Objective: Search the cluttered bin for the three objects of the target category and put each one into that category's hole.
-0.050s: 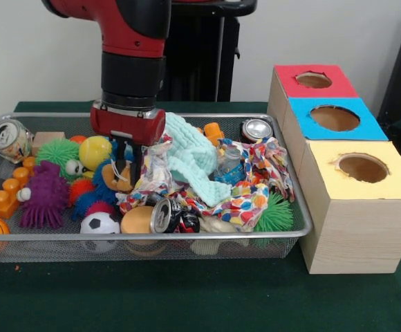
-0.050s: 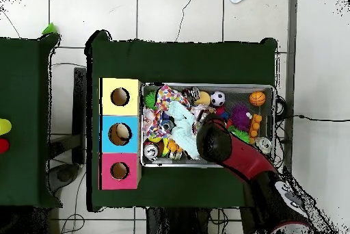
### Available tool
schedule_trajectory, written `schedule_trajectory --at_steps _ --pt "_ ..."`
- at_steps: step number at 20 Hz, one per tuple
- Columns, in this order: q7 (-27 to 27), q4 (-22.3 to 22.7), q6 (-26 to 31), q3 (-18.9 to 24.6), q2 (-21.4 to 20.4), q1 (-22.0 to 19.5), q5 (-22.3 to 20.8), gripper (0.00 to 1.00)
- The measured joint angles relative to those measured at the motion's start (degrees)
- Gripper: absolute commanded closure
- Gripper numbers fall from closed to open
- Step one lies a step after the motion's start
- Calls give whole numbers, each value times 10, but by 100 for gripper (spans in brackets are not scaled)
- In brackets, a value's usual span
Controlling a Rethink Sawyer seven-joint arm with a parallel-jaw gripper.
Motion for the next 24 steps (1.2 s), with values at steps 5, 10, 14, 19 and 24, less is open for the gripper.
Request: schedule_trajectory --at_steps 5,10,14,19,24 --pt "0 1 0 0 1 1 18 100" --pt "7 7 -10 0 3 1 39 100" --pt "13 15 -25 0 6 1 55 100" --pt "16 32 -61 0 8 12 89 100" --pt "17 35 -68 0 7 34 113 100"
